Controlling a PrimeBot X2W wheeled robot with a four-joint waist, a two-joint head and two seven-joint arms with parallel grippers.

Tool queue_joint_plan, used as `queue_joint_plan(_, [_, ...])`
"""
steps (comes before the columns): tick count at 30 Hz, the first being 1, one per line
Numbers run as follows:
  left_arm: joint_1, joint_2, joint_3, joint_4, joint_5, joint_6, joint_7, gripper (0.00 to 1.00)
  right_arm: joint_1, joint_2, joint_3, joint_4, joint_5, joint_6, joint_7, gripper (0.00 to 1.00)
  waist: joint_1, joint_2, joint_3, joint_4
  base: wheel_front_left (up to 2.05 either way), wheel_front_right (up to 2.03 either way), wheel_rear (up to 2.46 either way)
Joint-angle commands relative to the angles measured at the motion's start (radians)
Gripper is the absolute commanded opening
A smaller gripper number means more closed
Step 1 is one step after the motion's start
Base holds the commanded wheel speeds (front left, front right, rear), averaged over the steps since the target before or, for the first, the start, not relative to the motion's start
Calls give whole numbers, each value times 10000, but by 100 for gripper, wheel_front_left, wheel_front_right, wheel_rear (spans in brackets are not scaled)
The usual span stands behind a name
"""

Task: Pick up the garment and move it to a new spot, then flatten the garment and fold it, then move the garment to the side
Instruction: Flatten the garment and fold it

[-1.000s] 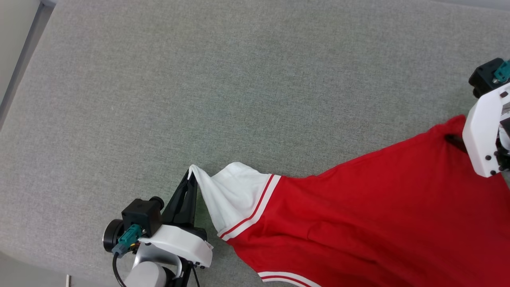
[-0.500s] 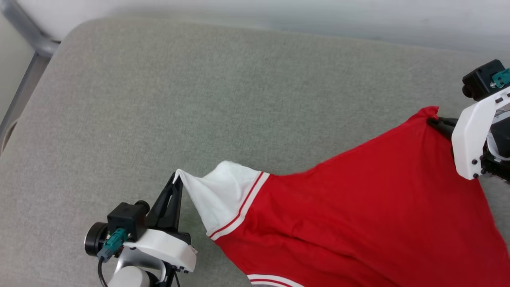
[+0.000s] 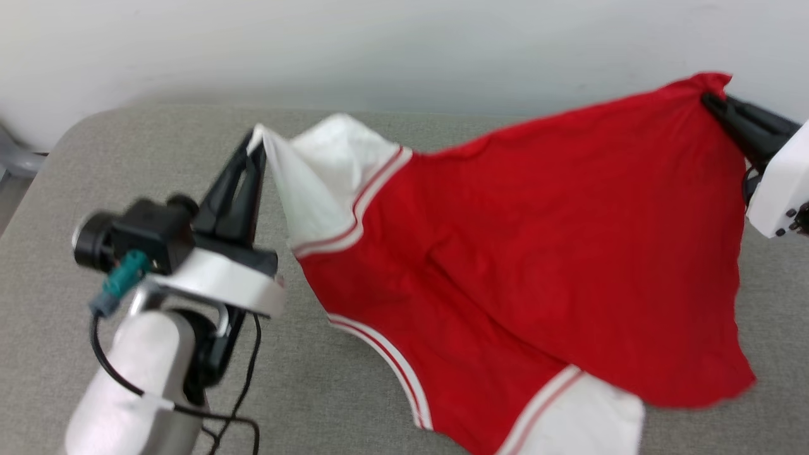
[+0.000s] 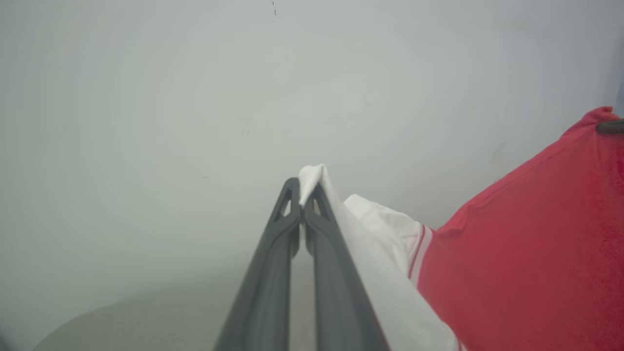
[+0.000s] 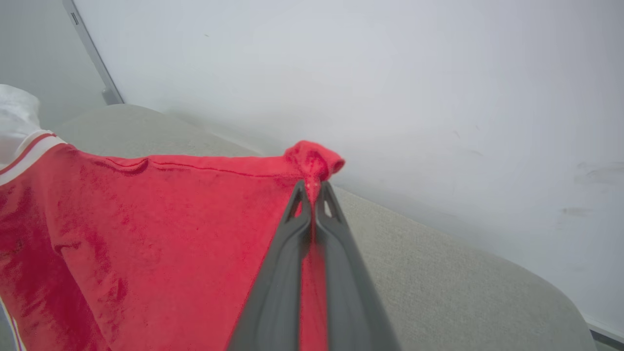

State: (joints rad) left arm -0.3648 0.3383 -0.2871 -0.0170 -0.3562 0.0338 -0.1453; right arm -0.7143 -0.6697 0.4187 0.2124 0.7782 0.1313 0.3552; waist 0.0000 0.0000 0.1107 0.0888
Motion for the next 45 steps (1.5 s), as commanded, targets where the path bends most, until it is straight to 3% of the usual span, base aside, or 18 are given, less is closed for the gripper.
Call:
queue_joint_plan(1, [-663, 139, 71, -163, 60, -92, 150, 0, 69, 212, -351, -220, -193, -11, -177, 0, 0, 0, -169, -189, 0, 0, 0])
queue_joint_plan(12, [-3870, 423, 126, -235, 178, -614, 919, 0, -569, 949, -1976, -1315, -1071, -11, -122, 0, 0, 0, 69, -492, 0, 0, 0])
queue_joint_plan(23, [-7320, 336, -26, 782, 354, -1061, 1216, 0, -2599, 1331, -2755, -1398, -1691, -11, 688, 0, 0, 0, 1591, -439, 0, 0, 0])
queue_joint_plan(36, [-12252, 434, -317, 3721, 323, -1547, 929, 0, -7298, 1416, -2358, 564, -2663, -13, 931, 0, 0, 0, 3986, -401, 0, 0, 0])
queue_joint_plan(45, [-14477, 408, -684, 5839, 262, -1599, 152, 0, -9814, 1681, -1741, 2646, -3015, -11, -4, 0, 0, 0, 4517, -362, 0, 0, 0])
